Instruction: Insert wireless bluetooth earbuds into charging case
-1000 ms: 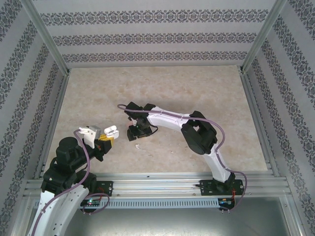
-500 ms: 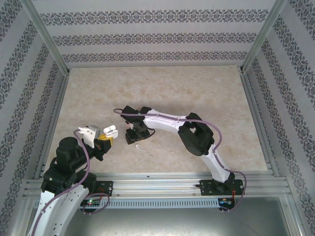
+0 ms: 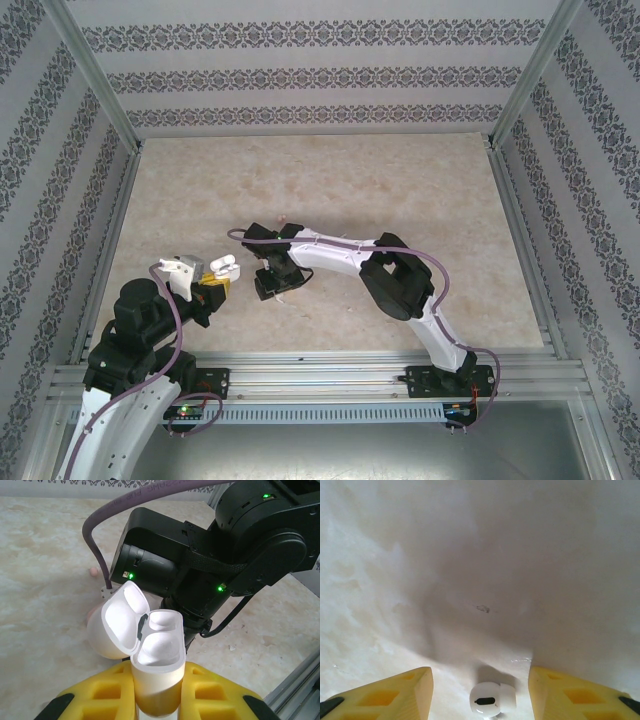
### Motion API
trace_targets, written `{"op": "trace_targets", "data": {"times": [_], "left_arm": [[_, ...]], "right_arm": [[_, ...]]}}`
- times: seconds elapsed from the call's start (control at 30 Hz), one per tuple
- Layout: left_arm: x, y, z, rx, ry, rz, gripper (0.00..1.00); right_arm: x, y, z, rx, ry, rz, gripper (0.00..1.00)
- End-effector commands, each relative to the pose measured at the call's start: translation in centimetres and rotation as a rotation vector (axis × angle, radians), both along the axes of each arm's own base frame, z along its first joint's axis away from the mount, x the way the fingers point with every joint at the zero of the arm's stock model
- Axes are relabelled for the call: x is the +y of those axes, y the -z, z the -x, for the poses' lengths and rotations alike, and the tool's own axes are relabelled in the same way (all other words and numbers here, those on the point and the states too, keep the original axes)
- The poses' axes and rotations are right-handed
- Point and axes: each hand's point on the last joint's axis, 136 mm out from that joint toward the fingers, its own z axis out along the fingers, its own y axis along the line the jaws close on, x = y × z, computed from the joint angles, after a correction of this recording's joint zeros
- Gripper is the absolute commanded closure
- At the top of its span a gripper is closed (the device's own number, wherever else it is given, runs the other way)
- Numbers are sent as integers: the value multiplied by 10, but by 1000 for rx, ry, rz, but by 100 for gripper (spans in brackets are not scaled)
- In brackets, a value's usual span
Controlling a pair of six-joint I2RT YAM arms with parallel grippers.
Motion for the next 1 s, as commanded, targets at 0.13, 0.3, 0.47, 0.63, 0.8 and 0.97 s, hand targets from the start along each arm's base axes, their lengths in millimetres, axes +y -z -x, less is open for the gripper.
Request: {"op": "trace_targets", "data": {"times": [0.13,0.3,0.47,0.63,0.8,0.97], "left_arm": [[-2,0,3,-2,13,9,100],[-1,0,3,-1,9,7,100],[-2,1,3,2,13,7,100],[-2,1,3,3,12,8,100],[-2,1,3,1,14,8,100],[-3,1,3,1,17,9,100]], "right_arm": [[-13,-7,8,-7,3,49,51],[-12,-6,10,-3,1,54,53],[-11,-2,14,9,1,60,56],[-6,0,17,18,-5,60,60],[-4,1,19,21,-9,63,63],[-5,-1,19,19,-4,63,67]]}}
